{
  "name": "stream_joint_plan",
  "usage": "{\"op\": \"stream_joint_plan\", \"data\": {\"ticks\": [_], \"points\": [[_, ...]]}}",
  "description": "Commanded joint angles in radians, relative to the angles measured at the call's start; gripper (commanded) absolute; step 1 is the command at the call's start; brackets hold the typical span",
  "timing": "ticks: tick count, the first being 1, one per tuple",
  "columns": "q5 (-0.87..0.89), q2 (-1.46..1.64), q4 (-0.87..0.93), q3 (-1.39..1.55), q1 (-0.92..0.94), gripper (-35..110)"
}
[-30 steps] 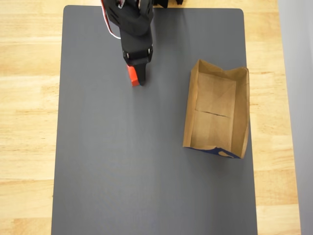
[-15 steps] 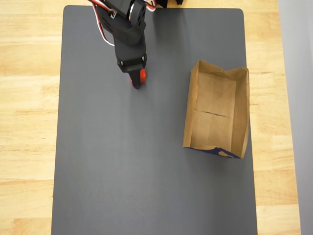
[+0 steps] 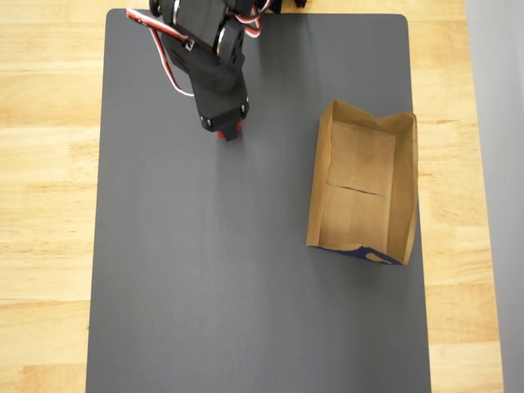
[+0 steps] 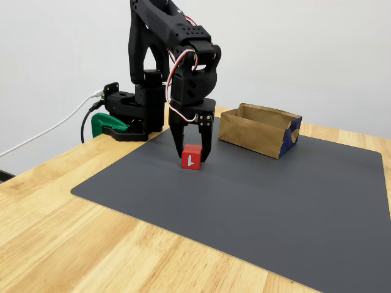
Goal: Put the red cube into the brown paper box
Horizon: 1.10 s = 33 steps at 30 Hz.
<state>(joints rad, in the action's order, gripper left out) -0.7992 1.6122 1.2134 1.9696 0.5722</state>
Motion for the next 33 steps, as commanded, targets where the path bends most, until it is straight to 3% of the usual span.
{"op": "stream_joint_plan", "data": {"ticks": [1,18,28,33], "points": [[-0.009,0.009,0.009,-0.025,0.014,0],[0.046,0.351,-0.083,0.02,-0.029,0],[0.245,0.732,-0.482,0.291,-0.232,0],[0.333,0.893,-0.506,0.391,-0.37,0]]}}
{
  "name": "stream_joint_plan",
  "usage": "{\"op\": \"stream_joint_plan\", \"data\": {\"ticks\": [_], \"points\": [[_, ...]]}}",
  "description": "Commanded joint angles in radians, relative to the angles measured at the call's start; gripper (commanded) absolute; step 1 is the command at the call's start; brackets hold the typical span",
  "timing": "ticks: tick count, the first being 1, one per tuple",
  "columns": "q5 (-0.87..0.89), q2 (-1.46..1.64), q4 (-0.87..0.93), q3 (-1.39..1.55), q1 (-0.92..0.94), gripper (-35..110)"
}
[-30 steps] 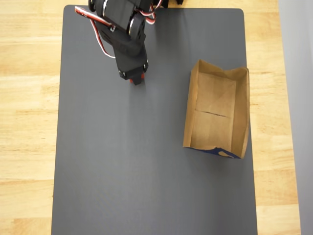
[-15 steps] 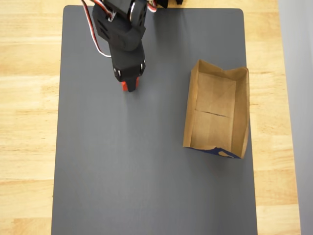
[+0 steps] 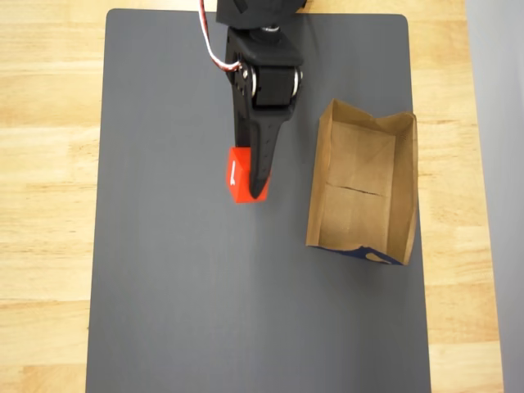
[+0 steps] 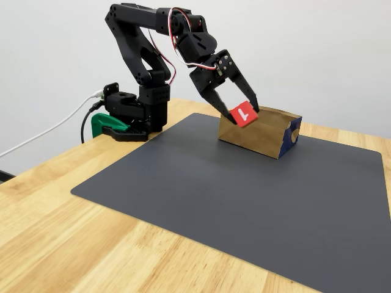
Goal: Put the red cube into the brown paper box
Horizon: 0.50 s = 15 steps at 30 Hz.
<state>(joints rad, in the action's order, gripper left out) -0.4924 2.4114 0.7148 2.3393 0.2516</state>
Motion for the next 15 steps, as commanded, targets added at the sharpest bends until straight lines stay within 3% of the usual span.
{"op": "stream_joint_plan", "data": {"ticks": [1,15], "points": [[0.048,0.107,-0.006,0.028,-0.077,0],[0.161,0.141,-0.044,0.107,-0.39,0]]}}
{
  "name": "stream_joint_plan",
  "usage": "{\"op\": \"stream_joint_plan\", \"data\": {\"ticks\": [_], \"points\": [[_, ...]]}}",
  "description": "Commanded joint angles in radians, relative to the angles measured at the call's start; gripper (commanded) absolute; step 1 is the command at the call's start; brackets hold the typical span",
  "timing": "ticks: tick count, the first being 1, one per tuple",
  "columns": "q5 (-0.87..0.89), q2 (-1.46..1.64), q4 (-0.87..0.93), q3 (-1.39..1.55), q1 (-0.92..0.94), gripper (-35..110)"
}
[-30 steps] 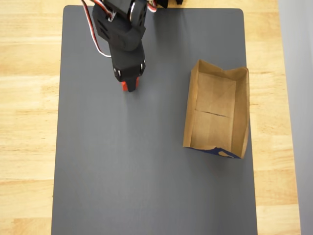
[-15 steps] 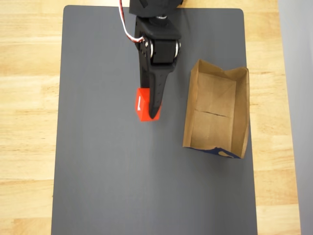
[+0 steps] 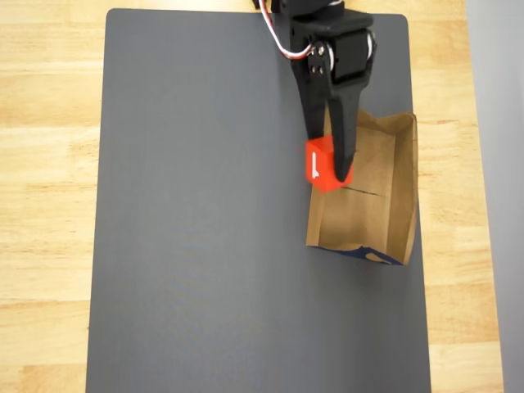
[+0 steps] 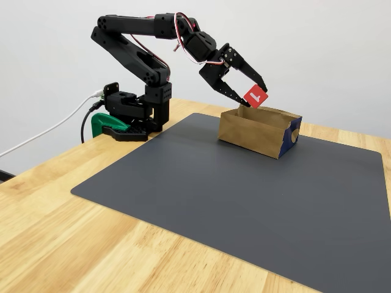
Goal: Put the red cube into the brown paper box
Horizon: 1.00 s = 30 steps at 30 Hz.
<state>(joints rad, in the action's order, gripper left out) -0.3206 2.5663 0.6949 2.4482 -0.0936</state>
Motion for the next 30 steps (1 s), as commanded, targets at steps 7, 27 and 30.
{"op": "stream_joint_plan", "data": {"ticks": [7,27,30], "points": [[0.072,-0.264,-0.067,-0.103,-0.133,0],[0.117,-0.471,-0.087,-0.181,-0.189,17],[0.097,-0.456,-0.091,-0.176,-0.187,21]]}}
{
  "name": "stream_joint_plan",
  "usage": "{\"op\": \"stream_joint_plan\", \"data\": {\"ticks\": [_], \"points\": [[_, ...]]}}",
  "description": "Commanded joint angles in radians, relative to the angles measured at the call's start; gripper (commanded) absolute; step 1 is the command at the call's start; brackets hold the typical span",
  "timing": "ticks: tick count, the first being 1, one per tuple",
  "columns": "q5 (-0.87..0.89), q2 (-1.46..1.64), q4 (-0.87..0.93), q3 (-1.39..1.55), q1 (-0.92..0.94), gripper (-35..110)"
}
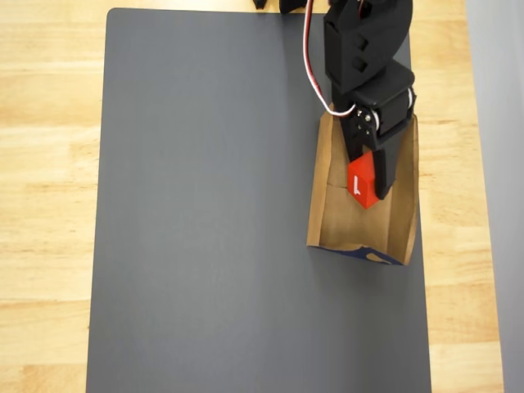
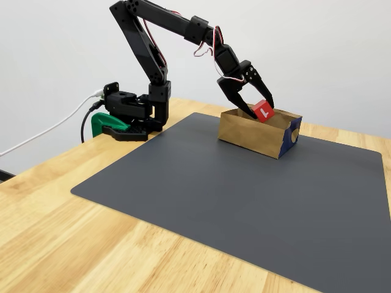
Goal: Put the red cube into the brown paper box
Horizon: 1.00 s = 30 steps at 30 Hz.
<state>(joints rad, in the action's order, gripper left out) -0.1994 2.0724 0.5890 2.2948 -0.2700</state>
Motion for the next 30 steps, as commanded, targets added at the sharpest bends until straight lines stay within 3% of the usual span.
{"op": "stream_joint_plan", "data": {"ticks": [1,5,14,20,30], "points": [[-0.021,0.046,0.015,-0.021,-0.011,21],[-0.018,0.054,0.044,-0.02,-0.018,28],[-0.06,0.264,0.123,0.017,0.02,27],[-0.044,0.607,0.293,0.04,0.193,0],[-0.048,1.06,0.408,0.232,0.454,0]]}}
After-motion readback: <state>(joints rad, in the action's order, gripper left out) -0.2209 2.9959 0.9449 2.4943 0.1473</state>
